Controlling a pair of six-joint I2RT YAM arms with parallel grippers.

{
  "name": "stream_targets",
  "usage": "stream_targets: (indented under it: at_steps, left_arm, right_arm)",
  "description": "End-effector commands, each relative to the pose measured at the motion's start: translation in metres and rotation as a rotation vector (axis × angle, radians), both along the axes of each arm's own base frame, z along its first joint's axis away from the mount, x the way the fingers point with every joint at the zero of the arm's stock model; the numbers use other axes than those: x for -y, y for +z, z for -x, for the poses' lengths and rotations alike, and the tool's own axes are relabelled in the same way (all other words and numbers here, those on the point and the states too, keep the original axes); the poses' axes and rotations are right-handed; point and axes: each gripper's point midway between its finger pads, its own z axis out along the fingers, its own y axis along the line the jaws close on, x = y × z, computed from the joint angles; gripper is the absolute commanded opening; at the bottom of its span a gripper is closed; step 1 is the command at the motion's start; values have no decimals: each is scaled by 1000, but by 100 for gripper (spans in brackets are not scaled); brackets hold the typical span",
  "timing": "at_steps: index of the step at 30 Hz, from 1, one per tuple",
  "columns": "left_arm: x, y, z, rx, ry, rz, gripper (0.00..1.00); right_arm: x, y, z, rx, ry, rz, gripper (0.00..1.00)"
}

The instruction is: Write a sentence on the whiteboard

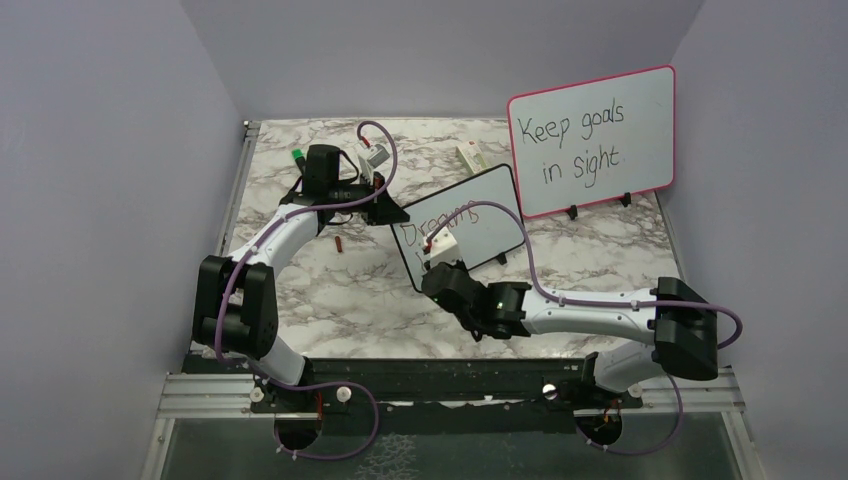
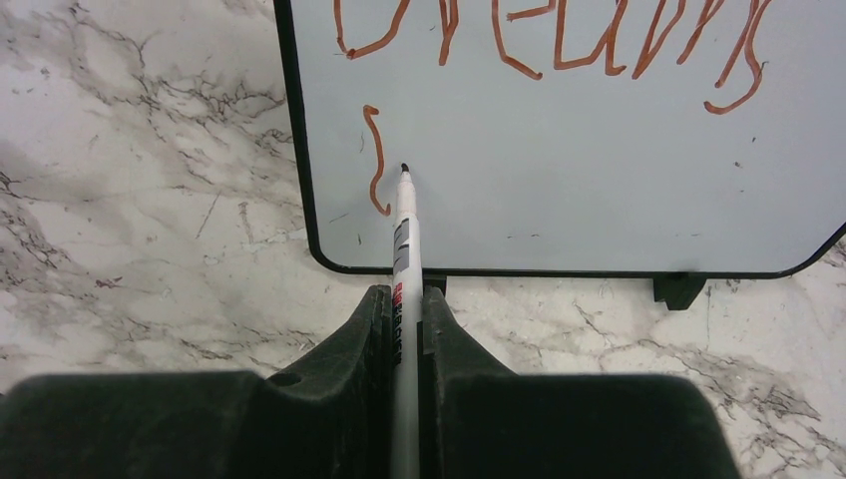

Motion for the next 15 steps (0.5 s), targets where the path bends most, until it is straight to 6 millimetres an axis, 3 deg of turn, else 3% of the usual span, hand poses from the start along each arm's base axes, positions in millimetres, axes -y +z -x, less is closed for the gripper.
stream_targets:
  at_steps: [1, 15]
  left_arm:
    - [-13, -77, 11, -154, 74, -205, 0]
    - [-12, -77, 10, -153, 72, -205, 0]
  right_arm:
    - [3, 5, -8, 31, -46, -39, 1]
    - [11, -8, -11, 8, -74, -20, 1]
